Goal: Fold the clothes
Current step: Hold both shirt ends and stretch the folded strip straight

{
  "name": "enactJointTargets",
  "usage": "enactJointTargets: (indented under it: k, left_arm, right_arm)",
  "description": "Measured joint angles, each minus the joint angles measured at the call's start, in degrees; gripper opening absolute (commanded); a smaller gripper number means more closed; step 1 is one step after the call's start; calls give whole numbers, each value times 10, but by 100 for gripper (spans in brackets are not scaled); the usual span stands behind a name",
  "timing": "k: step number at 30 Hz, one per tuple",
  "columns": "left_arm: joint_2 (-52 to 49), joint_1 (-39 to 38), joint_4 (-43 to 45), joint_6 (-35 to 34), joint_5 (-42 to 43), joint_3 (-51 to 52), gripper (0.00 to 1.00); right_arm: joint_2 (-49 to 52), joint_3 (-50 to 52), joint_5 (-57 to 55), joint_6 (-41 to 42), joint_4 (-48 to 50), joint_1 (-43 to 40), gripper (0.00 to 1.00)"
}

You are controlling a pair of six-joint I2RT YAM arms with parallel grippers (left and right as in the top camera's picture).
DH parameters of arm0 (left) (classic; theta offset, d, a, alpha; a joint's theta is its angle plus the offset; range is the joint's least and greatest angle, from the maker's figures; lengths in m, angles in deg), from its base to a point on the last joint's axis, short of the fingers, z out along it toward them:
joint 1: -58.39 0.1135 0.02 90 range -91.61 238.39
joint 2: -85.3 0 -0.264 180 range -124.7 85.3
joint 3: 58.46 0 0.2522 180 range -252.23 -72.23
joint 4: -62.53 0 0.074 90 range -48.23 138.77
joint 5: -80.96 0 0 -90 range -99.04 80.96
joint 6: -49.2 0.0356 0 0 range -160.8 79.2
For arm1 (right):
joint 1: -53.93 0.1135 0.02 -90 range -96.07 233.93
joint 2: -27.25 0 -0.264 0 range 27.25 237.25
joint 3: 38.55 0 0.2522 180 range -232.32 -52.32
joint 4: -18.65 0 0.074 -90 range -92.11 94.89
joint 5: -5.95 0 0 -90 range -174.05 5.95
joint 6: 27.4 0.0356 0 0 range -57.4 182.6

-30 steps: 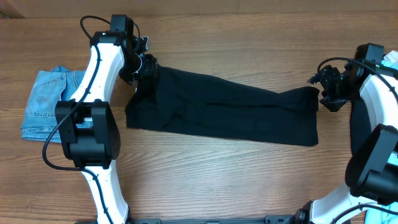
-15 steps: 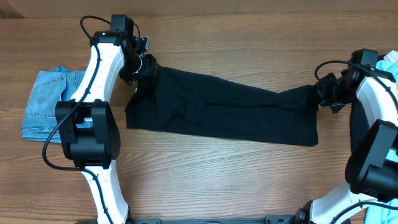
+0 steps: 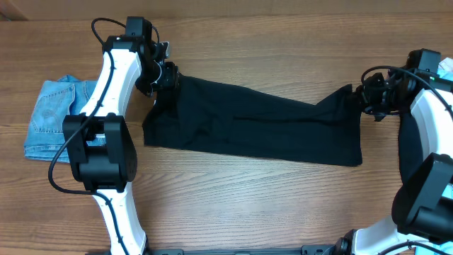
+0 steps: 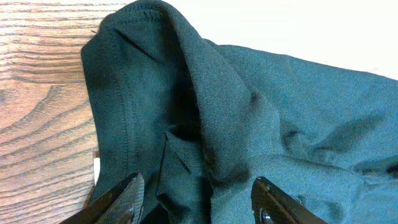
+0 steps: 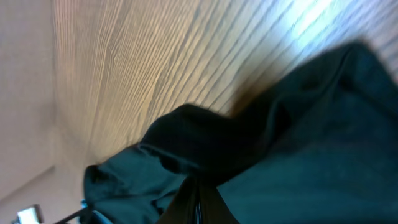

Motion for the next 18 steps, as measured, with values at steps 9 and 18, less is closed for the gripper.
enactJointTargets:
  k: [9,18]
  left_arm:
    - [0,0,1,0,0,0,59]
    - [0,0,2,0,0,0,60]
  right_arm:
    - [0,0,-291,-68,-61,6,26]
    - [0,0,-273,-103,-92,6,76]
